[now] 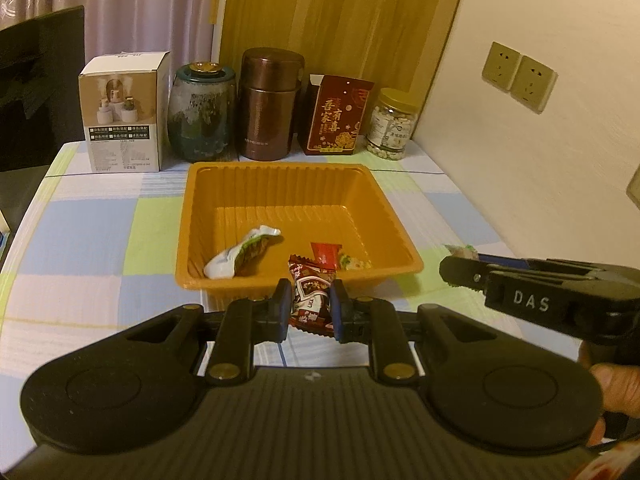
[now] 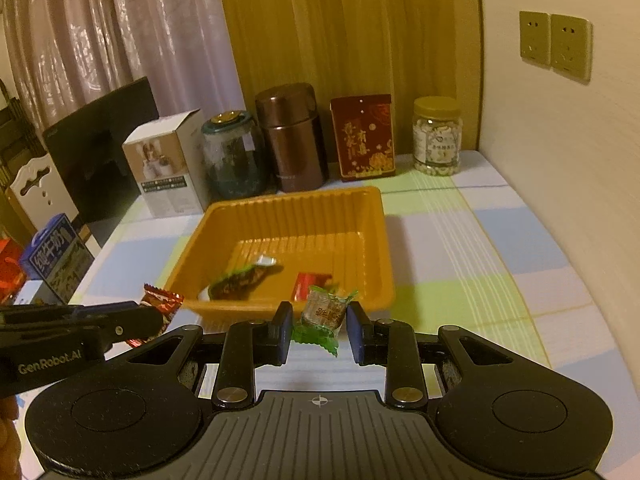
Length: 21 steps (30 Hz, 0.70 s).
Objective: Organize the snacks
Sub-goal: 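Carry both candies over the orange tray and lower them inside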
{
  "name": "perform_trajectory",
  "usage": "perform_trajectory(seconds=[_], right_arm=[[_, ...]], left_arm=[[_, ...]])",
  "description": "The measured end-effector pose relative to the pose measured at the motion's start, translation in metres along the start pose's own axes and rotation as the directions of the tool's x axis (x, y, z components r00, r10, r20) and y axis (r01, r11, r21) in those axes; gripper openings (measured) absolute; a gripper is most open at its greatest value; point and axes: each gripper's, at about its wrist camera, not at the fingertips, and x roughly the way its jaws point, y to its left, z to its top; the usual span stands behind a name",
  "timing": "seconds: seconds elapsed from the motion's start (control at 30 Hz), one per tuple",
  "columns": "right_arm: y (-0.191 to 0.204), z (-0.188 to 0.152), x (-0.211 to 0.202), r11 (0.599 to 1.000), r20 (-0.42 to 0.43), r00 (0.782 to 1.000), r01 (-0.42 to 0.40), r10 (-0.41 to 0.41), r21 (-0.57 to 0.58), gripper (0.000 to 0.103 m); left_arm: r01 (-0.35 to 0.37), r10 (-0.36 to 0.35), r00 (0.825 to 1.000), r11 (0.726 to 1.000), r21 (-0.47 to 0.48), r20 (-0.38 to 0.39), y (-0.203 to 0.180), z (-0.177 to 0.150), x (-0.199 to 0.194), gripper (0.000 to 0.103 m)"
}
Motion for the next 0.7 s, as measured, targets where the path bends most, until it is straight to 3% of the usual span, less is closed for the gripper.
perform_trajectory(seconds=[0.33, 0.7], right_arm=[[-0.010, 0.027, 0.041, 0.998, -0.031, 0.999, -0.041, 0.043, 0.047, 0.030], [-0.020, 0.041, 0.077, 0.999, -0.057, 0.998, -0.025, 0.027, 0.043, 0.030]], left_arm=[[-0.008, 0.008, 1.000, 1.000, -0.001, -0.013, 0.011, 0.023, 0.036, 0.018], [0.001, -0.002, 1.000, 1.000, -0.019, -0.023, 0.018, 0.036, 0.067, 0.018]])
